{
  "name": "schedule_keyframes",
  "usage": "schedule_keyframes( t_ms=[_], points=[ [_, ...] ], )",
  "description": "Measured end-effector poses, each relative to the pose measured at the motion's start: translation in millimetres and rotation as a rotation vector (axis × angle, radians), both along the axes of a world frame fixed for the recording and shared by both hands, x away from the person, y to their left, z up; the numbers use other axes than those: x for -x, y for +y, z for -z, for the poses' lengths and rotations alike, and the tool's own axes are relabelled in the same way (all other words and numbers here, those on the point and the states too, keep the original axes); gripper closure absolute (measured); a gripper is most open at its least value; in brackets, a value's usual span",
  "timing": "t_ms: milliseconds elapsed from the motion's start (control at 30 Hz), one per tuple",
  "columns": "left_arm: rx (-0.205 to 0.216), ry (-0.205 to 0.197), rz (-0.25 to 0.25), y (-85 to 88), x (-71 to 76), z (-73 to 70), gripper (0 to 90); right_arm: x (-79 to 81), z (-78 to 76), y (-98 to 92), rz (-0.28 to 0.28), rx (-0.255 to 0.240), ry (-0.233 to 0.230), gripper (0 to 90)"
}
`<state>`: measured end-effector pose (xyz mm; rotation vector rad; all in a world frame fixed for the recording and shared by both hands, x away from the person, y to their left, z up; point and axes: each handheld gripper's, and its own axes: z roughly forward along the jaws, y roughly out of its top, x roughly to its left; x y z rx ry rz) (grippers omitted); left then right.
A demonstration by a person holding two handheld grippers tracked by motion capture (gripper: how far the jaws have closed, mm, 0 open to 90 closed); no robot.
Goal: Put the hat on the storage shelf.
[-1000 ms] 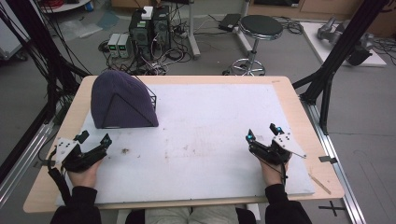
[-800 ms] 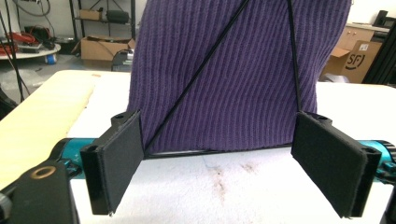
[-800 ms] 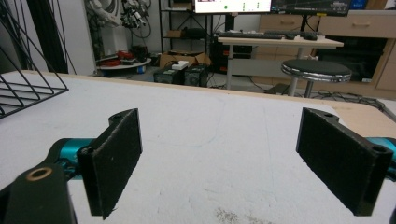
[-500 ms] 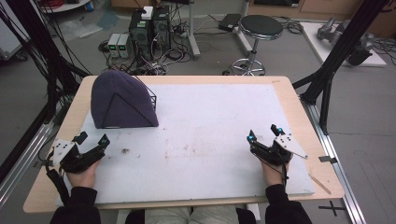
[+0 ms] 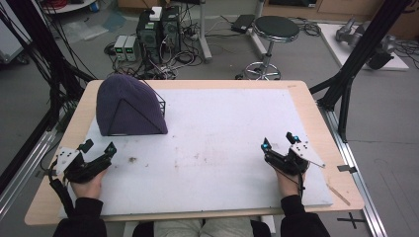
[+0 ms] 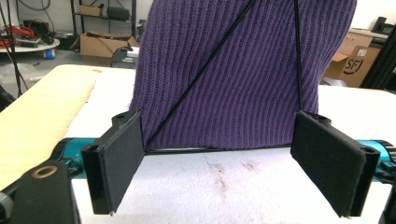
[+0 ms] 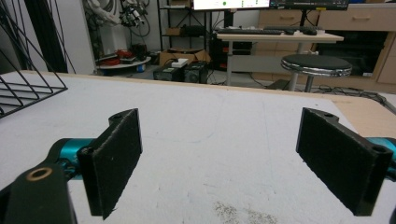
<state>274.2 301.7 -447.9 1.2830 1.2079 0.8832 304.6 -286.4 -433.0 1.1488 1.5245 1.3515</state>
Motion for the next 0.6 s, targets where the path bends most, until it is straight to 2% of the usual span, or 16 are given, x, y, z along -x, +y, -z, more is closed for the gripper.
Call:
schedule_keyframes(
  t_ms=[600],
  points=[
    [0.004,0.007,0.016,-0.4,-1.9,0.9,17.7,0.4,0.2,-3.1,0.007,-0.017,0.011,13.5]
  ],
)
